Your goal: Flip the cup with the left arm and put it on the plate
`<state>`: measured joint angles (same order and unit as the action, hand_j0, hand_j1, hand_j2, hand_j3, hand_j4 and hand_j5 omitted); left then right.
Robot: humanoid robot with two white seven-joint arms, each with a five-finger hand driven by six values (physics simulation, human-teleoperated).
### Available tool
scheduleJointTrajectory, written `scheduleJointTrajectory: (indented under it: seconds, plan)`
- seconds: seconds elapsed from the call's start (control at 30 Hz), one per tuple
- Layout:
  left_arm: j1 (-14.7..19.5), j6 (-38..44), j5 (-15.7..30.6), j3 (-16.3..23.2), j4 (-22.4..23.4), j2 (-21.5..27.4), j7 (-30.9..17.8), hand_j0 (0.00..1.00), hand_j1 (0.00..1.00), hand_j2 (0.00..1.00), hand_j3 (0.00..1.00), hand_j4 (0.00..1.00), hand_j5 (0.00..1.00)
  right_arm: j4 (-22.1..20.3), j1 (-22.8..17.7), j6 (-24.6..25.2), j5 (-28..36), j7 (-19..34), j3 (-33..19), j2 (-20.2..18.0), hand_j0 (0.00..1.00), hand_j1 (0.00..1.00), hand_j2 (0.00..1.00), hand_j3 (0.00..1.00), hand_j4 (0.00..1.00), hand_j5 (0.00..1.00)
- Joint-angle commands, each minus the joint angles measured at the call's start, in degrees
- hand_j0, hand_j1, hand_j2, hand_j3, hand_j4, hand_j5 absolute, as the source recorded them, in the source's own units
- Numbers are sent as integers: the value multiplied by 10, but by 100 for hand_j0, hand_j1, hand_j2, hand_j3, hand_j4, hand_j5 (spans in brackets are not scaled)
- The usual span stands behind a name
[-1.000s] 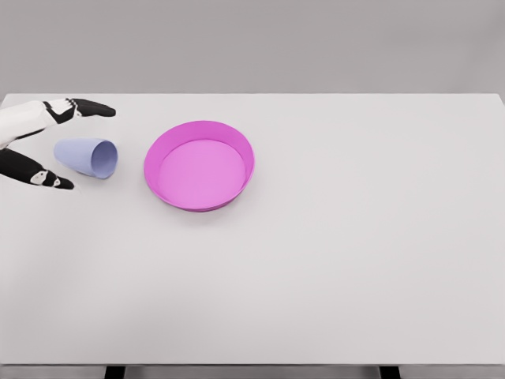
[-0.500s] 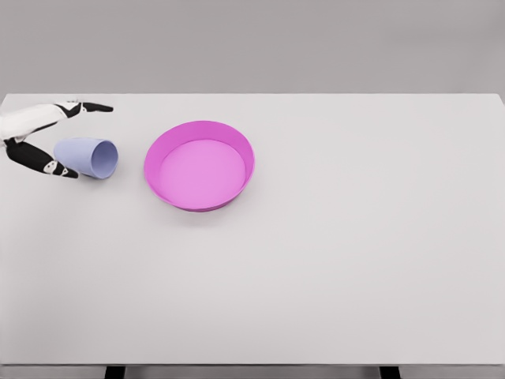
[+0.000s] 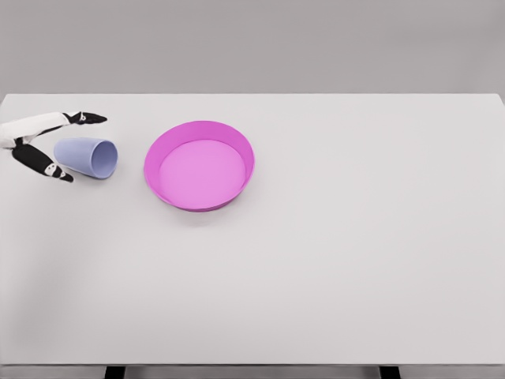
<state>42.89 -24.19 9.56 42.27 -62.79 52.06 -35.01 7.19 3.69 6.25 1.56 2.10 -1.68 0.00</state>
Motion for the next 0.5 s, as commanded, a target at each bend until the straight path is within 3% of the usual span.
scheduleJointTrajectory:
  seconds: [0.0,0.2,0.33,0.47]
  plan:
    - [3,27,1,35,2,-6,0,100,100,100,100,100,100,0,0,0,0,0,0,0,100,100,100,100,100,100]
    - [21,31,-8,48,10,-4,0,100,100,100,100,100,100,0,0,0,0,0,0,0,100,100,100,100,100,100]
    - [33,32,-69,47,10,-10,0,100,100,100,100,100,100,0,0,0,0,0,0,0,100,100,100,100,100,100]
    - [39,32,-78,46,7,-11,0,100,100,100,100,100,100,0,0,1,0,0,0,0,100,100,100,100,100,100]
